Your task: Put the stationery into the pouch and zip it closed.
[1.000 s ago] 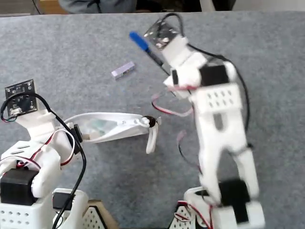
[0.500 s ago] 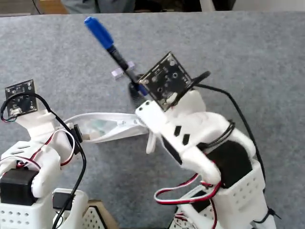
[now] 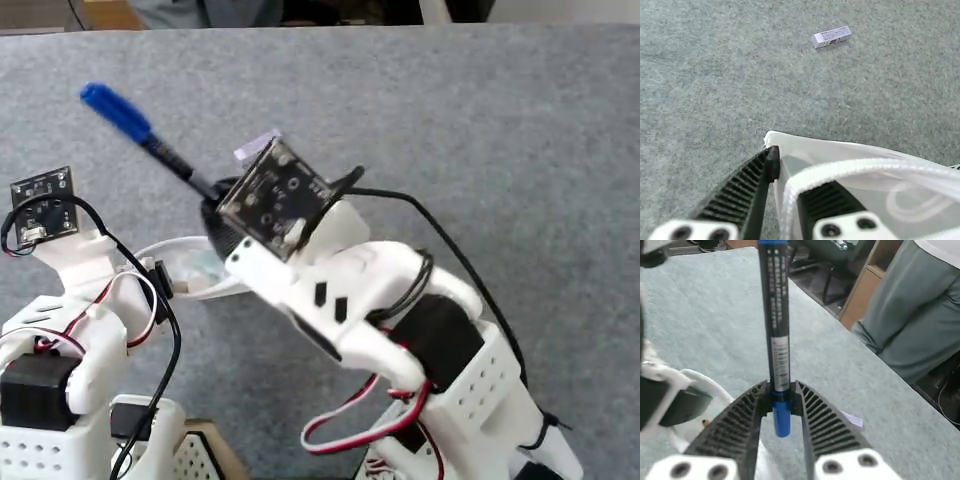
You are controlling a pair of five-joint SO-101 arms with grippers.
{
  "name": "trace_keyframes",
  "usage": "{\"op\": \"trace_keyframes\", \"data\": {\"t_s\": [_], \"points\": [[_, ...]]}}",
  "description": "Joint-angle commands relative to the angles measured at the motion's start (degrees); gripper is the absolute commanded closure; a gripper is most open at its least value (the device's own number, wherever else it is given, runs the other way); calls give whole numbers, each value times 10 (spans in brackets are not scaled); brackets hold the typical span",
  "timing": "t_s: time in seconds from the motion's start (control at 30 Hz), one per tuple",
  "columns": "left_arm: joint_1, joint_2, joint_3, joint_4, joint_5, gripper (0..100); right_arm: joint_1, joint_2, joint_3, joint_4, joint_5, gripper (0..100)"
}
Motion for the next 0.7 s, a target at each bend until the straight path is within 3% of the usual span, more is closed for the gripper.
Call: {"op": "trace_keyframes", "data": {"t_s": [0.0, 0.23, 0.57, 0.67], "points": [[-15, 9, 15, 5, -3, 972, -54, -10, -12, 2, -8, 986], [-14, 9, 10, 4, -3, 972, -69, -22, -5, -8, -48, 986], [-15, 9, 17, -7, -4, 972, -69, -54, 149, -91, -47, 986], [-15, 10, 17, -7, -4, 972, -69, -59, 161, -91, -10, 986]]}}
